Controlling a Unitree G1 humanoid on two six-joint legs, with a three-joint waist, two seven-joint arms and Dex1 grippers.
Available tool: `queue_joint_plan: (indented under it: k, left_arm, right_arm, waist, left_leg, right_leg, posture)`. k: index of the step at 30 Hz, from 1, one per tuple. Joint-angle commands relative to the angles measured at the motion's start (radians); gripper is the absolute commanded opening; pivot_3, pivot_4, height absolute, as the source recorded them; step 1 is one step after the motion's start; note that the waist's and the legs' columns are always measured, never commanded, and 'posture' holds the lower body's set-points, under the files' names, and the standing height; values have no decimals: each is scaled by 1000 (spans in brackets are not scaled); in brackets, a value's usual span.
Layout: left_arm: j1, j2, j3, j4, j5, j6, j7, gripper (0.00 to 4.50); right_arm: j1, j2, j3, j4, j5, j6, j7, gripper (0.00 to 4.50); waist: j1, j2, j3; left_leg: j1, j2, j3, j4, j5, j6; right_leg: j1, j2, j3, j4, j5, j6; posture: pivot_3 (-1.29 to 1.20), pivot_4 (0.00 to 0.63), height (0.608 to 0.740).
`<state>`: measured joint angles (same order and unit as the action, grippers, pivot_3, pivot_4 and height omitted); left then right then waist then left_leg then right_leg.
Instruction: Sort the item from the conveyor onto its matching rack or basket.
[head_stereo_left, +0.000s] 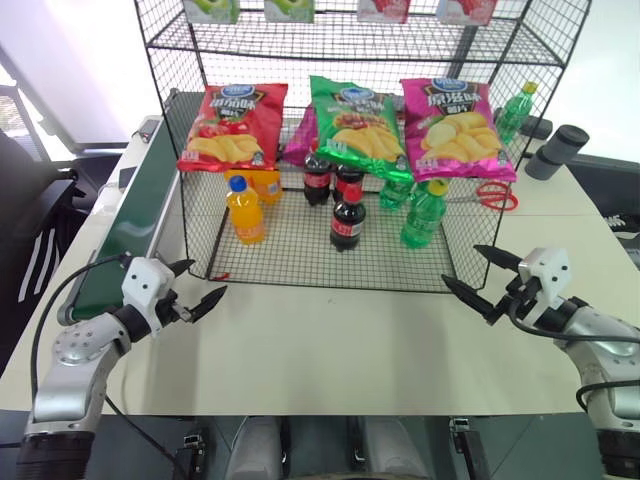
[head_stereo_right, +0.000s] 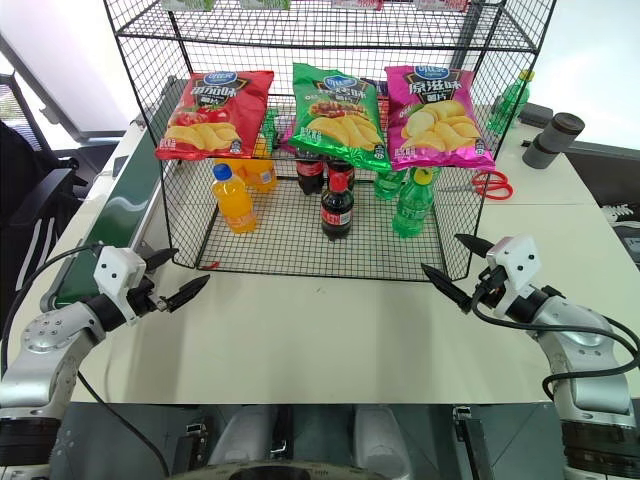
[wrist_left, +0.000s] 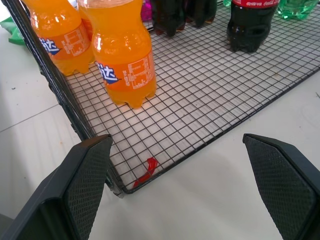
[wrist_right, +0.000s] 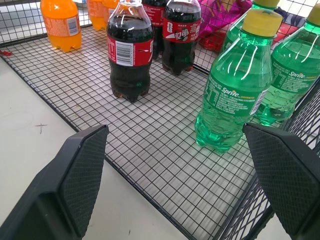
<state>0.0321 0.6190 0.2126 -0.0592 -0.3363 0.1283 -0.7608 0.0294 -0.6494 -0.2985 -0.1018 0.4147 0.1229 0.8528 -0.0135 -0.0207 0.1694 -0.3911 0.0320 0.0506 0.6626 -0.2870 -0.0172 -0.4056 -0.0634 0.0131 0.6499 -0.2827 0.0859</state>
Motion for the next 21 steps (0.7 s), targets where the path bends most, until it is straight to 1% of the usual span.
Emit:
queue_joint_plan:
  k: [1, 21]
  left_arm:
    - [-5, 2, 18, 4, 7, -9, 12, 4500]
    - [6, 4, 18, -6, 6, 4, 12, 4500]
  right_arm:
    - [-5, 5, -4, -15, 5, -17, -2, 4478]
    - [17, 5, 3, -81, 17, 25, -33, 4478]
  waist:
    - [0, 0, 0]
    - [0, 0, 0]
  left_leg:
    - [0, 0, 0, 0, 0, 0]
    - [0, 0, 0, 0, 0, 0]
  right_leg:
    - [0, 0, 0, 0, 0, 0]
    - [0, 0, 0, 0, 1, 2]
  posture:
    - [0, 150, 740]
    - [0, 150, 740]
